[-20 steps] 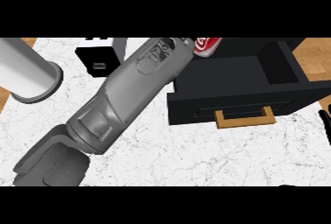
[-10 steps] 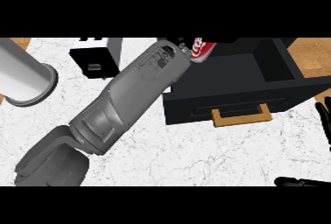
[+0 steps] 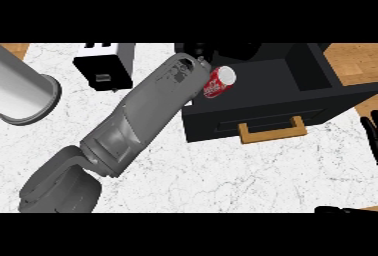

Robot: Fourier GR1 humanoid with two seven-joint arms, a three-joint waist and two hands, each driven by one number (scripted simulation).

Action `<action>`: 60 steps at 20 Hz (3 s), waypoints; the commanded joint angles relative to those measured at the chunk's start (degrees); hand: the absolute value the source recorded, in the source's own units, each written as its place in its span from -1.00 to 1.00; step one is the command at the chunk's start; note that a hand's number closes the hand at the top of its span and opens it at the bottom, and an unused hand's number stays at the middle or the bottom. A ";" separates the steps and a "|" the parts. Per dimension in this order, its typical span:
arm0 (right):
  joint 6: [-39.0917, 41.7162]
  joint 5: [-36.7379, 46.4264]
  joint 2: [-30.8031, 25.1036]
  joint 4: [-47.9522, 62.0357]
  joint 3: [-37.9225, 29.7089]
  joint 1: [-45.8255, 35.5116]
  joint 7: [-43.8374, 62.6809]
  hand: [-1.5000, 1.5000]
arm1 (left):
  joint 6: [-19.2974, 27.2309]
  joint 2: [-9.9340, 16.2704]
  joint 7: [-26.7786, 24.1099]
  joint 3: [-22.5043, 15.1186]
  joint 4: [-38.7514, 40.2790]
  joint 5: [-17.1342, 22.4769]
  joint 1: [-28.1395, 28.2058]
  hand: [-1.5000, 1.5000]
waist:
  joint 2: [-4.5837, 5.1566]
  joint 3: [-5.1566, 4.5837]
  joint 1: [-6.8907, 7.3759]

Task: Pick up the can, place it into the drawer and close the drawer

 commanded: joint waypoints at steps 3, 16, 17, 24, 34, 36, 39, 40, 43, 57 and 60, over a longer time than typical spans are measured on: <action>-0.24 -0.06 0.44 -0.65 0.28 0.25 0.22 -1.00 | 2.52 -0.01 -0.31 -0.83 0.83 1.90 -0.81 -1.00 | -0.11 -0.01 0.17; 0.40 11.70 -5.88 -5.14 0.21 -0.91 -4.69 -1.00 | 4.24 -0.01 -3.18 -0.11 -2.02 8.05 1.41 -1.00 | -0.30 -0.09 1.02; 0.49 13.12 -6.26 -6.75 1.76 -1.63 -3.11 -1.00 | 5.53 -0.01 -1.24 -1.01 -2.11 8.31 0.36 -1.00 | -0.43 -0.09 0.97; 0.18 22.35 -8.90 -4.66 4.98 -5.11 -6.04 -1.00 | 5.49 -0.01 -4.96 0.32 -4.19 11.85 0.10 -1.00 | -0.51 -0.11 2.71; -4.78 48.10 -12.15 4.19 15.01 -8.89 -8.35 -1.00 | 8.22 -0.01 -5.90 -1.35 -4.92 11.82 0.54 -1.00 | -1.06 -0.12 5.52; -7.19 54.47 -10.89 9.08 19.19 -11.14 -7.56 -1.00 | 8.57 -0.01 -2.34 -2.08 -6.70 11.71 -1.45 -1.00 | -1.41 -0.14 7.06; -8.59 60.11 -10.67 10.56 21.76 -10.11 -6.10 -1.00 | 8.53 -0.01 -1.97 -0.67 -6.65 10.66 -0.95 -1.00 | -1.84 -0.17 7.62; -8.38 58.97 -11.66 13.04 19.70 -10.90 -7.14 -1.00 | 5.96 1.88 -1.48 0.29 -7.06 10.64 -1.09 -1.00 | -1.81 -0.16 7.68; -15.57 65.13 -9.41 24.37 21.76 -12.47 -9.42 -1.00 | 7.13 1.96 -0.81 -0.29 -8.82 9.63 0.28 -1.00 | -1.76 -0.12 8.73; -32.50 68.78 -4.08 54.31 15.47 -27.15 -13.38 -1.00 | 5.92 15.15 10.68 -1.73 -24.89 4.38 6.68 -1.00 | -1.74 -0.10 9.60; -34.39 69.80 -5.20 60.41 13.20 -31.49 -13.68 -1.00 | 6.28 17.07 13.88 -1.83 -29.07 4.28 7.14 -1.00 | -1.72 -0.08 10.54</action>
